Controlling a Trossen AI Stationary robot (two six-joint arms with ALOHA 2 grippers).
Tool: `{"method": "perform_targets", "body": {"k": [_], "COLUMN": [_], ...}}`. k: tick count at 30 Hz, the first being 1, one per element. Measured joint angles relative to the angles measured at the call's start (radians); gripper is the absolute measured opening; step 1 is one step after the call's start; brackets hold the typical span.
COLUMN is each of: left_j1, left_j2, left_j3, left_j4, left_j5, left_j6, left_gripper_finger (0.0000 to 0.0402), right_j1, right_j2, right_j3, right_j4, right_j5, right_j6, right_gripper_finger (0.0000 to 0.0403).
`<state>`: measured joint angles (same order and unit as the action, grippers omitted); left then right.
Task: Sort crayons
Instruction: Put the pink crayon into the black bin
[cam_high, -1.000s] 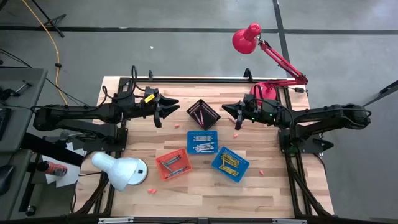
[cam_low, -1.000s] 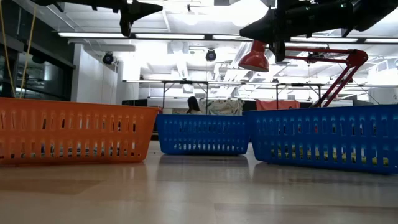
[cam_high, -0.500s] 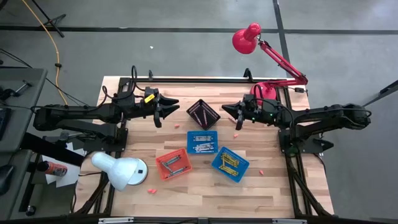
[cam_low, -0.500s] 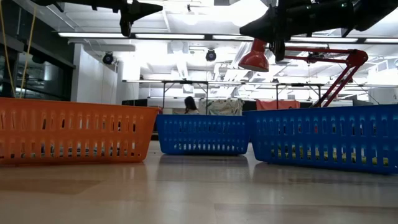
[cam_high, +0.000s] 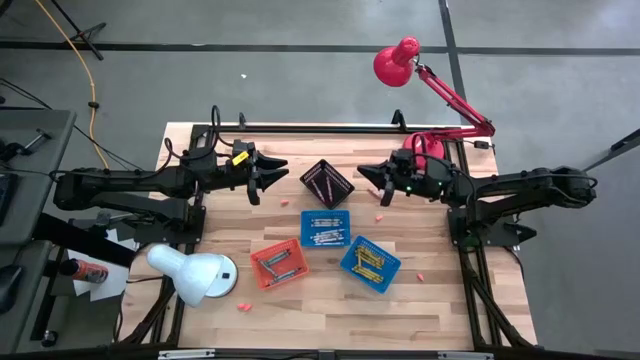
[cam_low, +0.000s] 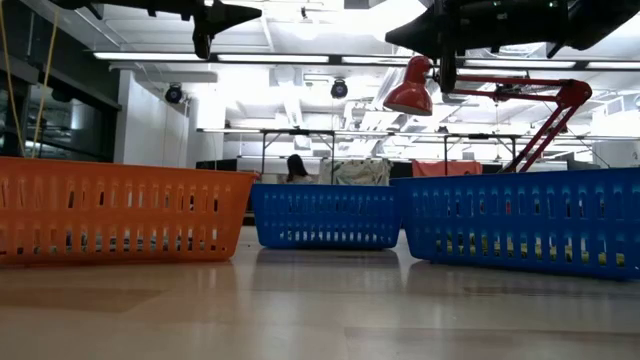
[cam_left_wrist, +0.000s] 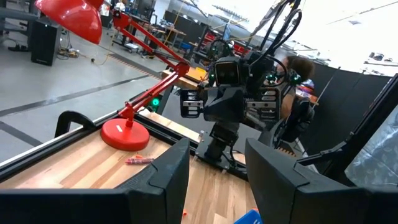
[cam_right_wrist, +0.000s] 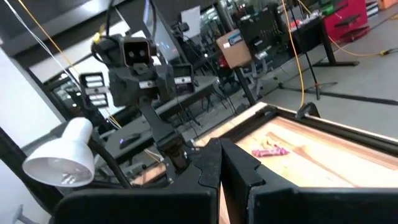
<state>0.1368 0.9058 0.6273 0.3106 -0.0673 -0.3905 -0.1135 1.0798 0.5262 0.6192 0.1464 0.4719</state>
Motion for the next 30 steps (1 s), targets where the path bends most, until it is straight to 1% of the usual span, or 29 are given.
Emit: {"method": "perform_targets", "body": {"k": [2,4,5,7,13,15,17,20,23,30], "left_j1": [0.000,0.011,0.028,0.078,0.273,0.335,0.389,0.454,0.490,0.552], "left_j2": [0.000,0.010,0.019,0.044,0.207,0.270,0.327,0.423,0.523,0.725], "left_j3": [0.001,0.022,0.045,0.110,0.323,0.362,0.372,0.368,0.367,0.367], "left_j4": [-0.001,-0.035,-0.080,-0.228,-0.750,-0.881,-0.978,-1.065,-1.125,-1.107], "left_j5": [-0.020,-0.092,-0.121,-0.145,-0.119,-0.119,-0.106,-0.070,-0.078,-0.100], "left_j6": [-0.022,-0.088,-0.117,-0.147,-0.157,-0.157,-0.152,-0.122,-0.077,0.049], "left_gripper_finger": [0.0143,0.0143,0.0143,0.0143,0.0142,0.0142,0.0142,0.0142,0.0142,0.0142], "right_j1": [0.000,0.000,0.000,0.000,0.000,0.000,0.000,0.000,0.000,0.003], "right_j2": [0.000,0.000,0.000,0.000,0.000,0.000,0.000,0.000,0.000,0.000], "right_j3": [0.000,0.000,0.000,0.000,0.000,0.000,0.000,0.000,0.000,0.000], "right_j4": [0.011,0.012,0.012,0.012,0.006,0.006,0.001,-0.019,-0.039,-0.056], "right_j5": [0.001,0.014,0.020,0.033,0.041,0.041,0.041,0.041,0.042,0.042], "right_j6": [0.000,0.000,0.000,0.000,0.000,0.000,0.000,-0.001,-0.001,0.000], "right_gripper_finger": [0.0000,0.0000,0.0000,0.0000,0.0000,0.0000,0.0000,0.0000,0.0000,0.0000]}}
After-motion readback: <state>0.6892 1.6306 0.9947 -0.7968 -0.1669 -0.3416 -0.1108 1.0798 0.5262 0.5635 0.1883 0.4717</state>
